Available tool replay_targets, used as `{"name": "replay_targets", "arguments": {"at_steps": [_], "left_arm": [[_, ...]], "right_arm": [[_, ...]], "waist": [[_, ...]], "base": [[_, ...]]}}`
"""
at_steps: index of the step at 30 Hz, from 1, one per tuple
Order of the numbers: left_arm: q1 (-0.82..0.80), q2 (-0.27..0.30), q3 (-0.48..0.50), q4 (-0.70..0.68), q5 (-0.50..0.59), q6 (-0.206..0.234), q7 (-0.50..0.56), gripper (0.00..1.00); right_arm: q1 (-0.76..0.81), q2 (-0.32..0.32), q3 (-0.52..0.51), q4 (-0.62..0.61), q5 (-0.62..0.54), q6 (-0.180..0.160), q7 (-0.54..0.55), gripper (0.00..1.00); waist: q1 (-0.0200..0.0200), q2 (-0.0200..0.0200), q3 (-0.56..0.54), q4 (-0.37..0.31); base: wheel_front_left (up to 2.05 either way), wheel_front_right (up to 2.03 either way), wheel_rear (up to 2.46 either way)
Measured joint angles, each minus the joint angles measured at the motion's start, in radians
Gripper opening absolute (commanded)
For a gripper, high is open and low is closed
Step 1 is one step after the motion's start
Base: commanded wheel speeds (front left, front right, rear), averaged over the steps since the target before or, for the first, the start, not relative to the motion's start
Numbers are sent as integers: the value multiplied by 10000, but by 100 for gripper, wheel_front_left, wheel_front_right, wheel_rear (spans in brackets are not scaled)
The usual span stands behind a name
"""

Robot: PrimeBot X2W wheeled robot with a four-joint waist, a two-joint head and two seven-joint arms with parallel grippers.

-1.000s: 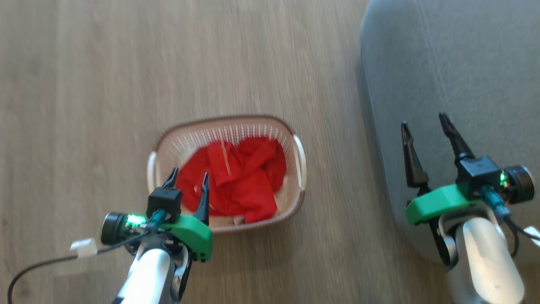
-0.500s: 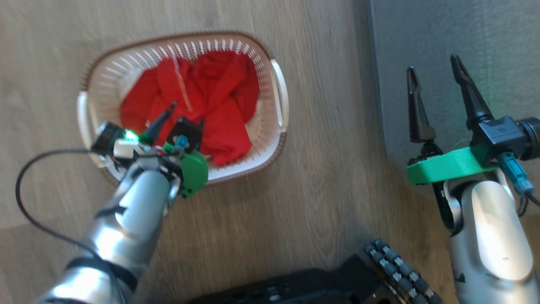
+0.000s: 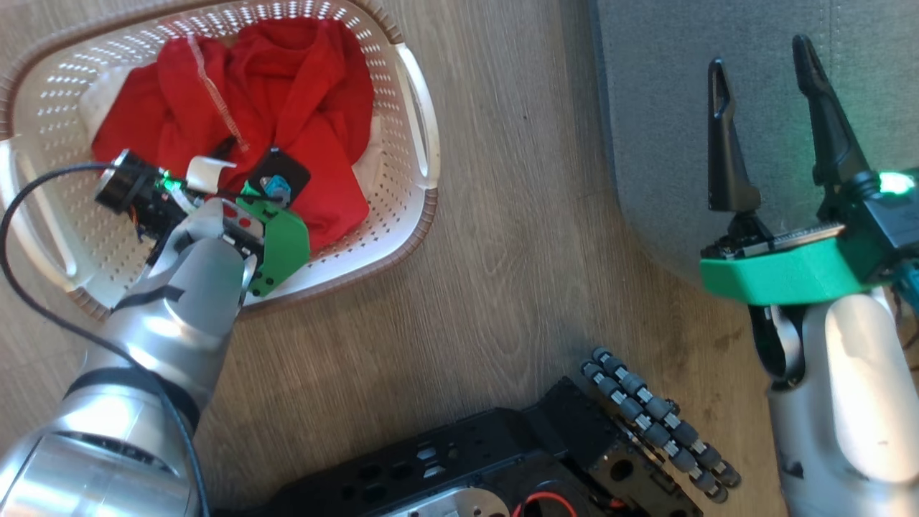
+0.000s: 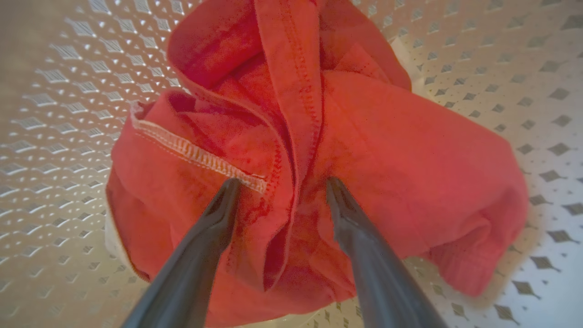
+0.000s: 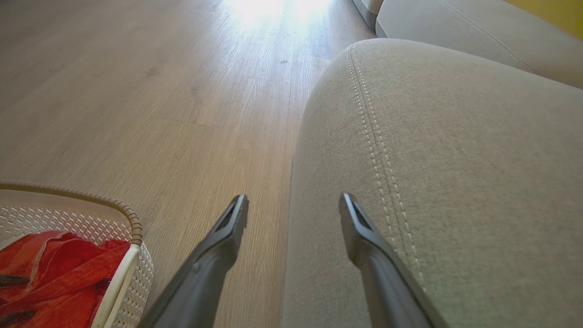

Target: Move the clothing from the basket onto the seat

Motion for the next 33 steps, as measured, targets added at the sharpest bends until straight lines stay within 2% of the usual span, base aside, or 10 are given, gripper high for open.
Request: {"name": "replay_targets", "arguments": {"at_steps": [12, 16, 22, 23, 25, 26, 27, 33], "left_arm": [[-643, 27, -623, 211, 399, 56, 792, 100], [-785, 21, -798, 230, 418, -209, 1158, 100], [-817, -2, -788, 240, 232, -380, 1563, 100], [-821, -13, -746, 240, 127, -380, 1582, 96], [-825, -44, -742, 236, -12, -479, 1835, 42], [-825, -42, -742, 240, -31, -558, 1923, 8], [-825, -40, -744, 240, -42, -569, 1983, 0], [-825, -25, -752, 238, -188, -708, 1996, 0]], "right_arm": [[429, 0, 259, -430, 151, 0, 0, 100], [585, 2, 128, -535, 347, 0, 0, 100], [916, 2, 100, -665, 326, 0, 0, 100], [933, 2, 92, -667, 326, 0, 0, 100], [922, 2, 86, -671, 326, 0, 0, 100], [920, 2, 92, -677, 326, 0, 0, 100], [918, 2, 94, -683, 326, 0, 0, 100], [892, 2, 136, -713, 314, 0, 0, 100]], "waist": [[-1, 0, 550, -86], [-1, 0, 642, -75], [-1, 1, 735, -12], [-1, 0, 748, -2], [-1, 0, 771, 19], [-1, 1, 777, 26], [-1, 0, 778, 30], [-1, 0, 757, 59]], "base": [[0, 0, 0], [0, 0, 0], [0, 0, 0], [0, 0, 0], [0, 0, 0], [0, 0, 0], [0, 0, 0], [0, 0, 0]]}}
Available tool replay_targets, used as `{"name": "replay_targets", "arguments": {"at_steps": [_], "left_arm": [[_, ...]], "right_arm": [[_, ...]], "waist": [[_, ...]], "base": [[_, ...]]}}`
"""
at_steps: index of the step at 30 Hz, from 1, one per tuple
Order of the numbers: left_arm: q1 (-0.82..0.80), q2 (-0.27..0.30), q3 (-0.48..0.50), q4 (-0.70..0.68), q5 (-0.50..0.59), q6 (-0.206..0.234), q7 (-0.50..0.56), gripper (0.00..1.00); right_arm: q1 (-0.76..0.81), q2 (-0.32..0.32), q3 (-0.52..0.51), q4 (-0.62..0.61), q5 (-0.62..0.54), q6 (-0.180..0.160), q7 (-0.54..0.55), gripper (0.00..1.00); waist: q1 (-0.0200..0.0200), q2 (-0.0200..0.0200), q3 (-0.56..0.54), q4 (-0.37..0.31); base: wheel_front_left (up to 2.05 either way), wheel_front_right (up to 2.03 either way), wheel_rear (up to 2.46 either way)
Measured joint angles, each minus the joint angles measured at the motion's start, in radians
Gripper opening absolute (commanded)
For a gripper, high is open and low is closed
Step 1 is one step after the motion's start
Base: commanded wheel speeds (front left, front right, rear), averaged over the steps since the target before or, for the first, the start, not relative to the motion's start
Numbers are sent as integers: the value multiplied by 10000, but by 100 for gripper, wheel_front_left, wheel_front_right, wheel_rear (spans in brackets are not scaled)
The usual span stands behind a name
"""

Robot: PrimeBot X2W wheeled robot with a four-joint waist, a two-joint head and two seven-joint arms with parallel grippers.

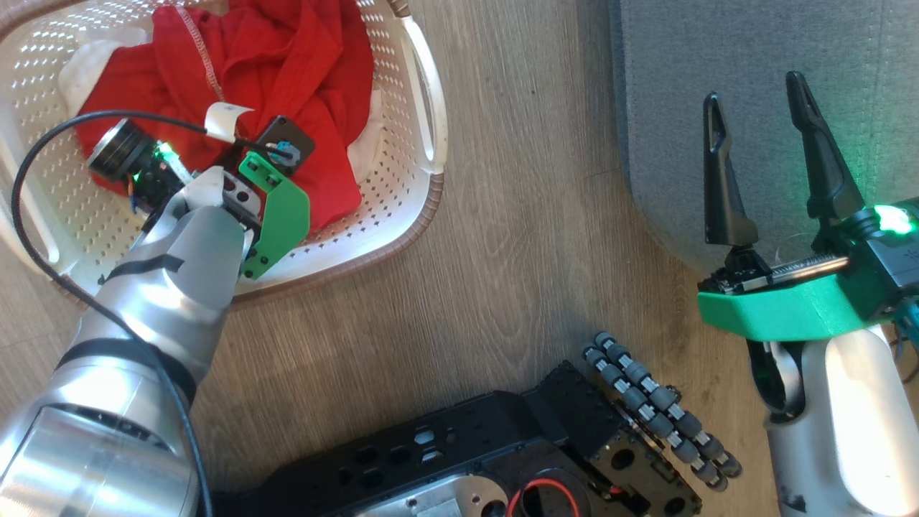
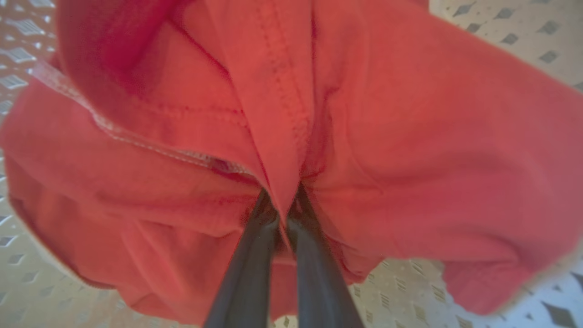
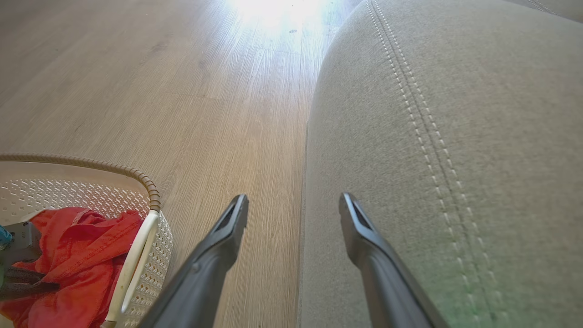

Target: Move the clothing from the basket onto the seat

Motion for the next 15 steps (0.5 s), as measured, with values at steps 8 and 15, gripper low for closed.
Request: {"name": "replay_targets", "arguments": {"at_steps": [8, 15], "left_arm": [[50, 4, 761, 33, -1139, 90, -924, 0], [270, 107, 1503, 33, -2021, 224, -1847, 0]], "right_arm": [[-591, -2, 430, 253, 27, 0, 0, 100], [-1265, -2, 585, 782, 920, 0, 0, 100]], "waist": [[0, 0, -231, -46], [0, 0, -926, -286]], "base": [[0, 0, 0], [0, 0, 0]]}}
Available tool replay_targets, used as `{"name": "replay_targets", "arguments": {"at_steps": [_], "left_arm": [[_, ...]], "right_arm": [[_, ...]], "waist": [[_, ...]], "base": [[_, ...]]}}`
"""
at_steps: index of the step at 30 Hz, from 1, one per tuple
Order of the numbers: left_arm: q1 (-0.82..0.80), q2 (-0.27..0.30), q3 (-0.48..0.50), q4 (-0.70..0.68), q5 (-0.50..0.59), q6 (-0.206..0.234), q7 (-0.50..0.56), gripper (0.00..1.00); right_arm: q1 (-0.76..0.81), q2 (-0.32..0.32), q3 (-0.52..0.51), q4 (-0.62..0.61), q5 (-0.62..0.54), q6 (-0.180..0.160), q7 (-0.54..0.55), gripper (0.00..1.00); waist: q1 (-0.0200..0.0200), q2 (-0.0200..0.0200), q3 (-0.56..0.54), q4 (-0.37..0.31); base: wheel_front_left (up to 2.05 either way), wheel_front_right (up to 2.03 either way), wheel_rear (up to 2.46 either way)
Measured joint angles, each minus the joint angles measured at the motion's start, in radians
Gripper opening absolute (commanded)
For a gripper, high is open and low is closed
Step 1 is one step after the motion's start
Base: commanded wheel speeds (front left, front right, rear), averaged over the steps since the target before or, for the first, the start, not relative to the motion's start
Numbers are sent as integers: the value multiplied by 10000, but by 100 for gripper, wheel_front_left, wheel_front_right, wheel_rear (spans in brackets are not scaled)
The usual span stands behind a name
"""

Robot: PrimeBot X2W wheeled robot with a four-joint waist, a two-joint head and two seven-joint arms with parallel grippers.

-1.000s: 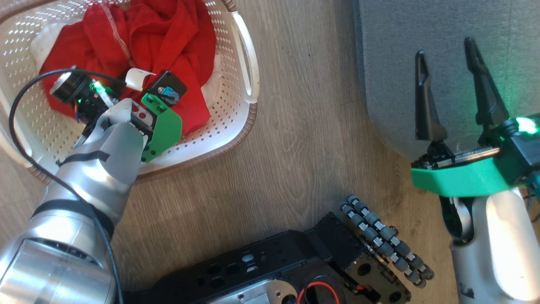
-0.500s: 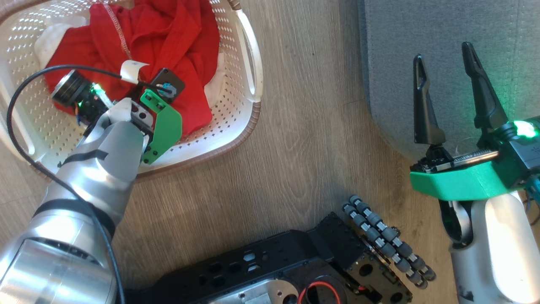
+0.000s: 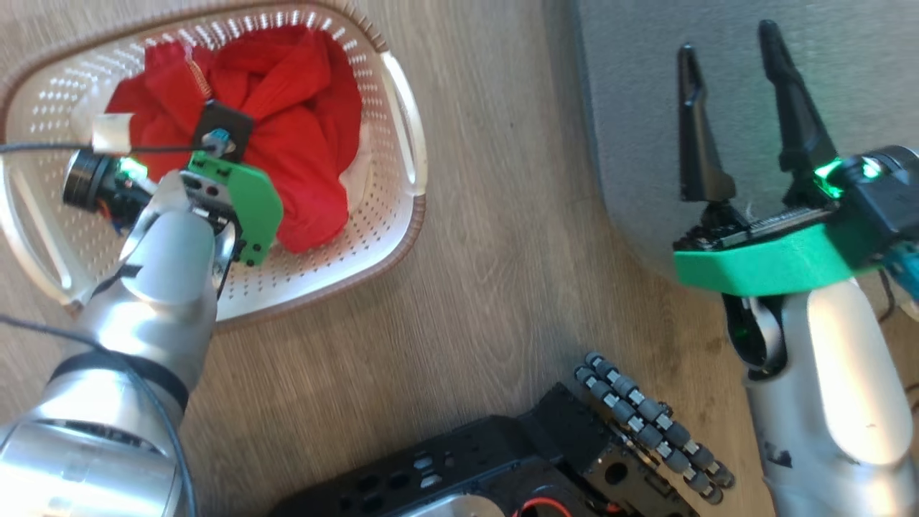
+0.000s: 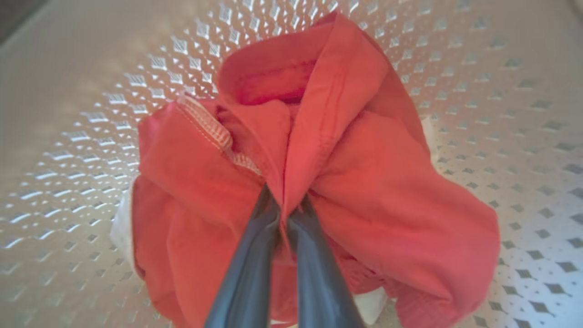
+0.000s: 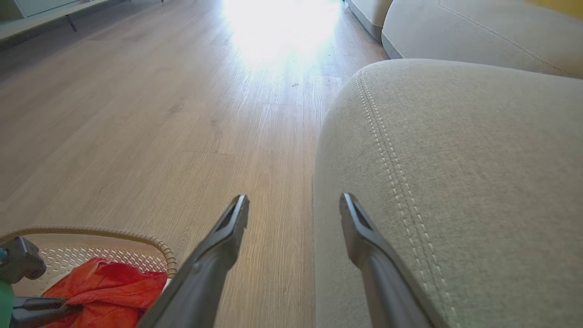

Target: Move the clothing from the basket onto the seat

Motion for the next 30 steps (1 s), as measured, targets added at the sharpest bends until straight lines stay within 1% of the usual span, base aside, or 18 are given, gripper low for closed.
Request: {"name": "replay_targets", "arguments": {"at_steps": [3, 5, 8, 10, 13, 14, 17, 19, 20, 22, 23, 24, 26, 30], "left_arm": [[306, -59, 155, -4, -272, 40, -309, 0], [607, -148, 228, -88, -449, 40, -393, 0], [1107, -228, 451, -522, -686, 44, -443, 0], [1466, -238, 500, -1126, -811, 79, -443, 0], [2031, -301, 677, -2042, -895, 261, -443, 0], [2031, -301, 677, -2042, -895, 261, -443, 0], [2679, -359, 955, -2922, -1066, 380, -445, 0], [3097, -403, 1162, -3540, -1187, 334, -443, 0], [3314, -422, 1290, -3935, -1296, 203, -443, 0], [3679, -466, 1480, -4696, -1344, 50, -443, 0], [3852, -479, 1597, -5051, -1346, 19, -443, 0], [4026, -527, 1753, -5402, -1344, 10, -443, 0], [4369, -568, 2002, -6094, -1340, -17, -443, 0], [5021, -604, 2447, -7377, -1154, -63, -445, 0]], "right_arm": [[-55, 0, 31, 244, -201, 0, 0, 100], [-32, 0, -82, 426, -105, 0, 0, 100], [65, -2, -107, 623, -196, 0, 0, 100], [87, -2, -127, 731, -320, 0, 0, 100], [196, -2, -217, 826, -489, 0, 0, 100], [196, -2, -217, 826, -489, 0, 0, 100], [555, -2, -313, 1003, -644, 0, 0, 100], [815, -4, -355, 1097, -807, 0, 0, 100], [939, -4, -345, 1091, -859, 0, 0, 100], [1139, -2, -464, 1133, -435, 0, 0, 100], [1248, -6, -514, 1200, -140, 0, 0, 100], [1398, -13, -508, 1198, -100, 0, 0, 100], [1695, -15, -424, 1177, -359, 0, 0, 100], [2092, -17, -403, 1179, -378, 0, 0, 100]], "waist": [[1, 0, -477, -61], [0, 0, -893, -26], [0, 0, -1557, 67], [-1, 0, -2003, 144], [-1, 0, -2685, 284], [-1, 0, -2685, 284], [-1, 1, -3363, 449], [-1, 0, -3784, 577], [-1, 1, -3999, 647], [-1, 1, -4416, 797], [-1, 0, -4632, 875], [-1, 1, -4849, 954], [-1, 1, -5285, 1109], [-1, 1, -6113, 1369]], "base": [[0, 0, 0], [0, 0, 0], [0, 0, 0], [0, 0, 0], [0, 0, 0], [0, 0, 0], [0, 0, 0], [0, 0, 0], [0, 0, 0], [0, 0, 0], [0, 0, 0], [0, 0, 0], [0, 0, 0], [0, 0, 0]]}}
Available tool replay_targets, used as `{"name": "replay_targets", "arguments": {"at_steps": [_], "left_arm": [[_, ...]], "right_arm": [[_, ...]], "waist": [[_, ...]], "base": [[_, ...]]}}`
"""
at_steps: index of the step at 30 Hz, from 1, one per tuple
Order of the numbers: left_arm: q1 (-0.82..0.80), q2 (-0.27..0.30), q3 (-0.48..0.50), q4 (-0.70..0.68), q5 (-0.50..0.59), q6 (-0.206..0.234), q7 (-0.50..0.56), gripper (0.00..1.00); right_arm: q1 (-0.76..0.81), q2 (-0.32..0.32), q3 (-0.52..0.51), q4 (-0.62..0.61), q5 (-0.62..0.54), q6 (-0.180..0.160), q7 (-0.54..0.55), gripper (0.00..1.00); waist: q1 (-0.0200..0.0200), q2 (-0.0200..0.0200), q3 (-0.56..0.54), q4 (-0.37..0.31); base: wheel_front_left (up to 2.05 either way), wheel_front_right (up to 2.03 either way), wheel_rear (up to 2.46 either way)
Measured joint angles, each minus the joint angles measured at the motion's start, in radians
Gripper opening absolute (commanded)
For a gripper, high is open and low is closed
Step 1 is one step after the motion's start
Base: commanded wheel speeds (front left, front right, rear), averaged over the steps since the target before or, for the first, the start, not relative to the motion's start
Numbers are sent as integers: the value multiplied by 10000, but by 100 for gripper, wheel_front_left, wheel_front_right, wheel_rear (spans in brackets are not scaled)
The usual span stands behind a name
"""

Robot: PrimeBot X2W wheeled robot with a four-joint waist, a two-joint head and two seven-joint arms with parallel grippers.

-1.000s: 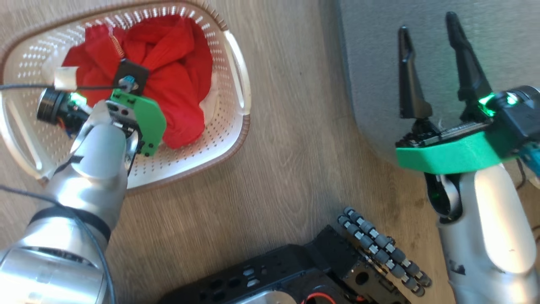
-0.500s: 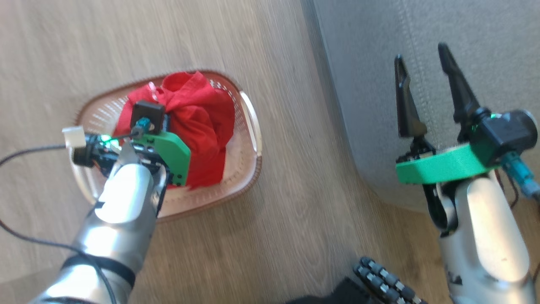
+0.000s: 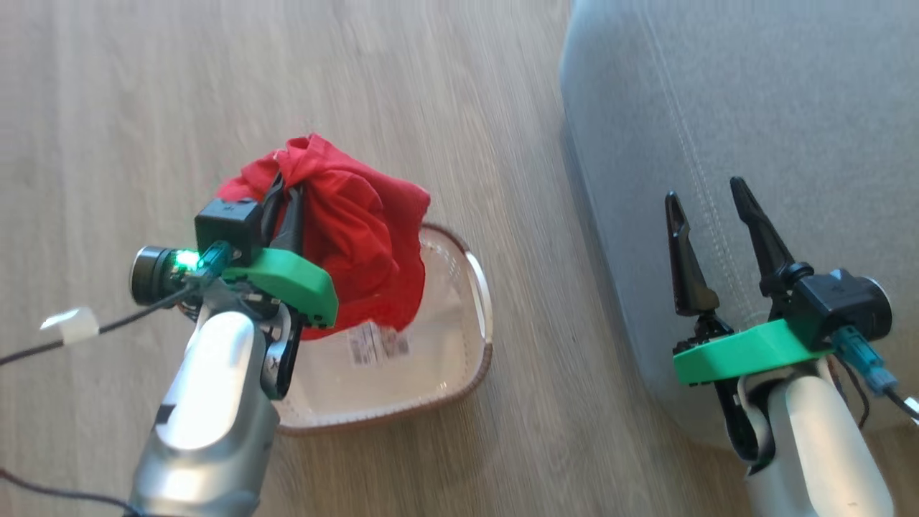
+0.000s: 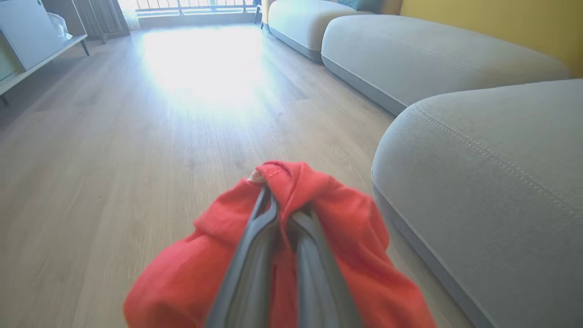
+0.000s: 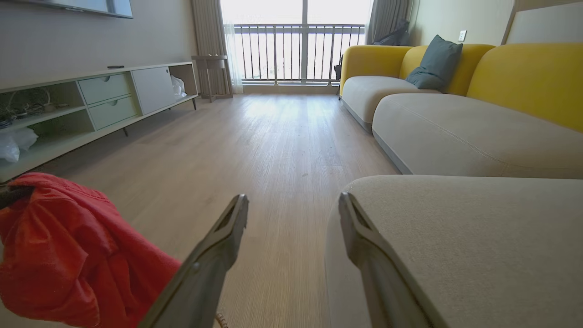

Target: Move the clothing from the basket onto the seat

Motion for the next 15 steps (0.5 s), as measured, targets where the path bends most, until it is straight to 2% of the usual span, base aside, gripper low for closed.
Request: {"name": "replay_targets", "arguments": {"at_steps": [7, 15], "left_arm": [[786, -86, 328, -1891, 224, -180, -8, 0], [1253, -88, 257, -3122, 54, -163, -8, 0]], "right_arm": [[420, 0, 84, 19, 0, 0, 0, 100], [649, 0, 169, 105, -119, 0, 0, 100]], "waist": [[0, 0, -1294, 366], [0, 0, -1968, 547]], "base": [[0, 0, 0], [0, 0, 0]]}}
